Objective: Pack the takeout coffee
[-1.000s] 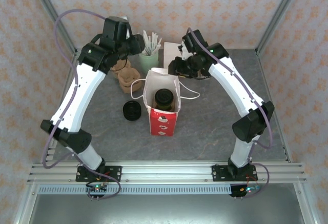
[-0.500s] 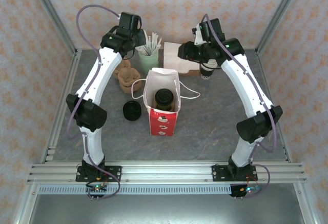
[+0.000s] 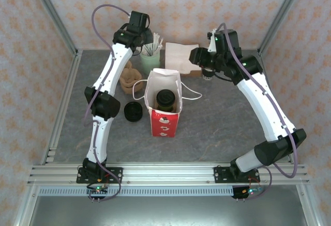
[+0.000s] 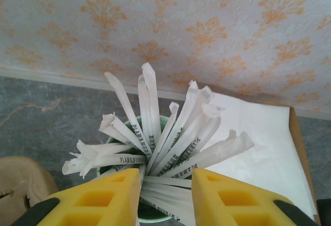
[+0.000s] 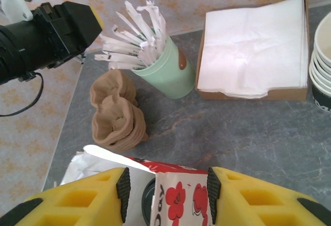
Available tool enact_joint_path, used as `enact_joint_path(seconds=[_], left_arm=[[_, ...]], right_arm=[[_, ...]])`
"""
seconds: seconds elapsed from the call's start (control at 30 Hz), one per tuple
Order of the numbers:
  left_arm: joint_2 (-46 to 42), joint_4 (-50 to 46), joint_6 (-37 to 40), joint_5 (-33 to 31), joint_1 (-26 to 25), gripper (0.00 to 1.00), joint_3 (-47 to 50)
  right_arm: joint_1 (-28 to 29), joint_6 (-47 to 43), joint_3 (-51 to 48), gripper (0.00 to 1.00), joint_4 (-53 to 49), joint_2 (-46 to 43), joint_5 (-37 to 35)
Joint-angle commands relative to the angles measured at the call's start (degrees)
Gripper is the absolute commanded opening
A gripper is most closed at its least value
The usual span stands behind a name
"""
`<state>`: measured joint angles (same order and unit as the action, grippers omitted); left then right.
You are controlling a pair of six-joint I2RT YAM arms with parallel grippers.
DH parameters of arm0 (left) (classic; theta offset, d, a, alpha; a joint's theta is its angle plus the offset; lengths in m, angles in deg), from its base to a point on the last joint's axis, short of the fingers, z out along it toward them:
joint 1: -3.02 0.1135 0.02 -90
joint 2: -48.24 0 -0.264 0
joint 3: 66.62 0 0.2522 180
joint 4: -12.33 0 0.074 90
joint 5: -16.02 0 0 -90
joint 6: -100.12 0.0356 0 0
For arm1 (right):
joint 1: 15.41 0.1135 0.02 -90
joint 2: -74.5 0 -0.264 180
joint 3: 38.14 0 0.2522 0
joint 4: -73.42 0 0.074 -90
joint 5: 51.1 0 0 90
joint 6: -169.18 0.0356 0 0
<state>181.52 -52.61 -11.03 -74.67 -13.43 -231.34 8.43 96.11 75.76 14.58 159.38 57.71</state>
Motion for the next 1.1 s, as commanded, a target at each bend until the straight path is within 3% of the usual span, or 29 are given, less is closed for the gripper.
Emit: enact_joint_path(seconds=[0.0,0.27,1.07], left_arm=[[-0.3,-1.1,-0.8,-0.9,0.5,0.34,1.2],[0.5,-2.4,-1.3,-3.9,0.5,0.41,2.3],[3.0,-0.9,-2.0,-3.3,0.1,0.39,4.0]], right_arm=[[0.2,0.7,-1.2,0.45,1.4,-1.7,-2.4],[0.1,0.7,-3.0,0.45,1.6,-1.9,-2.7],[0.1,-0.4,-4.3,0.47,2.5,-1.0,-1.9]])
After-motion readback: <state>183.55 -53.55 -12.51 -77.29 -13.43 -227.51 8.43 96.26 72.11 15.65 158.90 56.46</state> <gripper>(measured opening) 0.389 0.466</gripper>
